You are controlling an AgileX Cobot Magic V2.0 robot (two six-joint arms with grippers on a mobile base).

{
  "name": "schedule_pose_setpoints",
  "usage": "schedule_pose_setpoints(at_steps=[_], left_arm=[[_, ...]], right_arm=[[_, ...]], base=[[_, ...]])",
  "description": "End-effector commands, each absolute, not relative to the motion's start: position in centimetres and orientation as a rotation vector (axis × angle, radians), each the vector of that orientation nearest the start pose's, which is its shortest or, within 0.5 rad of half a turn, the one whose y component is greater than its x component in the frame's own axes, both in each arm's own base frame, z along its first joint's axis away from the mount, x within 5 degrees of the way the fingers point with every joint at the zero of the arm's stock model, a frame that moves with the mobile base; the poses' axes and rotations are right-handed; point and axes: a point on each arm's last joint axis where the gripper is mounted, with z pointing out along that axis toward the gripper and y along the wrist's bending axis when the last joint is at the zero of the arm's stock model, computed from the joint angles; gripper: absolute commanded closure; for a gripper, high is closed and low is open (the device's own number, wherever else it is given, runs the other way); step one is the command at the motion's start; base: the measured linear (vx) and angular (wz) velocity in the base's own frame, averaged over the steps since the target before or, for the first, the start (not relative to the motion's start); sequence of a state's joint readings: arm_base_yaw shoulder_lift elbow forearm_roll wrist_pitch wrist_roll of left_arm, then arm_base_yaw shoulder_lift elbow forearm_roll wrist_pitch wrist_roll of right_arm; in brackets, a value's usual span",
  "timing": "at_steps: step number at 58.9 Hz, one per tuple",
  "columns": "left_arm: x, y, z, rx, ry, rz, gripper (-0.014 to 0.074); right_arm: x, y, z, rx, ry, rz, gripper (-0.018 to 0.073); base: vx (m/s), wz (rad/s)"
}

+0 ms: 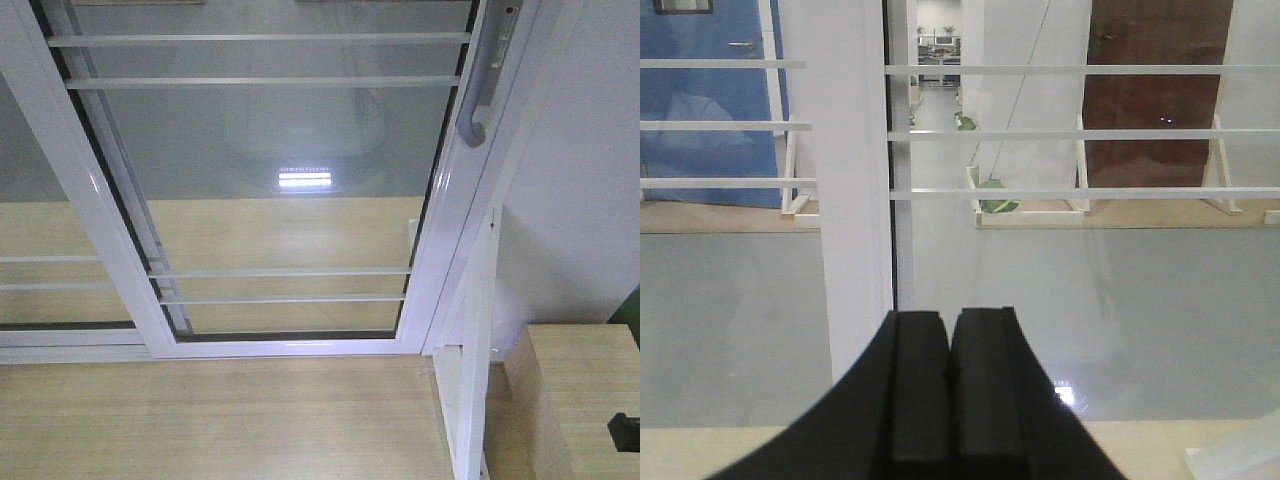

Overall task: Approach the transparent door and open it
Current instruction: 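Raise the right gripper toward the silver door handle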

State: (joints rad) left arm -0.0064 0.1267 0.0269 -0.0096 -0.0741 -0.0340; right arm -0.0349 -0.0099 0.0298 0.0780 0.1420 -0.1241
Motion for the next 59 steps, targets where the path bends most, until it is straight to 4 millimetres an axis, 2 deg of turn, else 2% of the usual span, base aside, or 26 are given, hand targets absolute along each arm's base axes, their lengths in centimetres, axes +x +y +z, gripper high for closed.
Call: schedule_pose_setpoints(at_steps=[1,27,59], left_arm=[[6.80,-0.04,19.95,-0.035,1.520,-0.047,0.0602],[6.84,-0.05,19.93,-0.034,1.524,-0.048,0.0602],[7.01,-0.05,19.69,-0.035,1.561,-0.047,0.0602]], right_arm=[[5.64,-0.19,19.44,-0.010,1.563,-0.068,0.0567],[5.69,-0.23,19.40,-0.005,1.569,-0.073,0.0567],[6.13,-0.24,19.03,-0.008,1.634,-0.070,0.0567]], base=[[0.16,0.01],[0.12,0.01],[-0.01,0.00]])
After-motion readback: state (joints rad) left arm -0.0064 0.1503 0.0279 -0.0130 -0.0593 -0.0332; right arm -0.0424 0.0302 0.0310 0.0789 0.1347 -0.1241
